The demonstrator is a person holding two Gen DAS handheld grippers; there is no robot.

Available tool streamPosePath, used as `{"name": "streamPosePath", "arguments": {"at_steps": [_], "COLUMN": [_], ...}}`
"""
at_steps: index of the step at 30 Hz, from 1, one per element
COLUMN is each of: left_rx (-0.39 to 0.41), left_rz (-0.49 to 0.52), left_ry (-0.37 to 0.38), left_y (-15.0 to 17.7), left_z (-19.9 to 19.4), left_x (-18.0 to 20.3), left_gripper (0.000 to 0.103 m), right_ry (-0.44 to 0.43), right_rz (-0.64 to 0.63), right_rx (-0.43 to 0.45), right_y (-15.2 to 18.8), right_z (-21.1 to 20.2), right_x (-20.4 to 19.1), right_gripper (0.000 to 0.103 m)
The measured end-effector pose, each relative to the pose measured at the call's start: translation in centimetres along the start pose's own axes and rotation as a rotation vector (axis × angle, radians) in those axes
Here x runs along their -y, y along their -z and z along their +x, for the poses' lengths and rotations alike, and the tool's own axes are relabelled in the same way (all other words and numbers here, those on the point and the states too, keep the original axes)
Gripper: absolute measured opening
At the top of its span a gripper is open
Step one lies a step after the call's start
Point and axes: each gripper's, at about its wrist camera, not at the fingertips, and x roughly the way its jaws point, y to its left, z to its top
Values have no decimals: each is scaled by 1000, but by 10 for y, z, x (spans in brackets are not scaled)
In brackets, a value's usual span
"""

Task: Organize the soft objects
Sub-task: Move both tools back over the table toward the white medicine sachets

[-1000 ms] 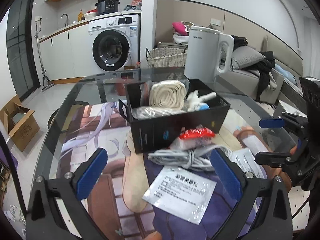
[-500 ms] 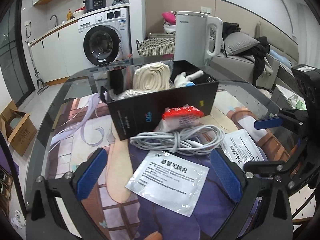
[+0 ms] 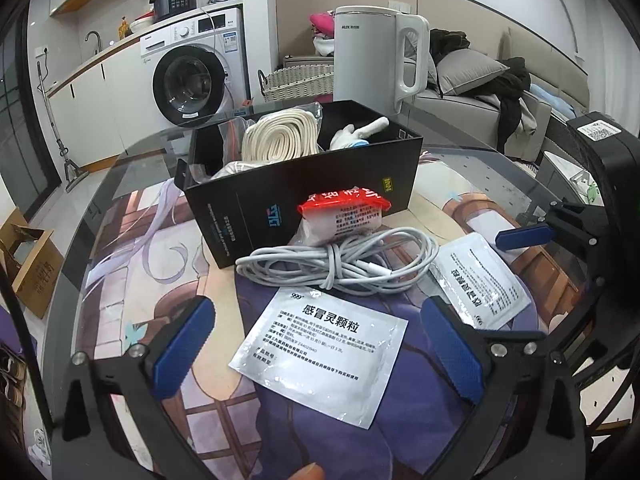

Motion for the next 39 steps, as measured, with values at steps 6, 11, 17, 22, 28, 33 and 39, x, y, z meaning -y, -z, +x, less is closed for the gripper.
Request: {"name": "streamPosePath", "arguments": {"at_steps": [6, 11, 17, 22, 28, 33, 39], "left_rx": [-14, -25, -37, -51, -88, -135, -159], "left_rz": [-15, -22, -4, 0, 24, 12, -26], "left_ry": [10, 9, 3, 6, 33, 18, 15], "left_y": [2, 4, 5, 5, 7, 9, 11], "left_z": [3, 6, 9, 12, 14, 20, 24], "left_x": [-5, -7, -4, -2, 2, 1, -5], "left_gripper": [103, 103, 103, 103, 103, 103, 103], "right_ry": [-21, -15, -10, -7, 4, 0, -4], "right_rz": [-44, -30, -27, -16, 0, -5, -10], "right_rx": [-16, -10, 24, 45, 55, 53, 58], "right_y": [7, 11, 7, 4, 5, 5, 6], "right_z": [-5, -8, -5, -3, -2, -3, -2], "right_x": [13, 26, 23, 18, 14, 14, 14], "right_gripper": [102, 102, 102, 102, 102, 102, 102]}}
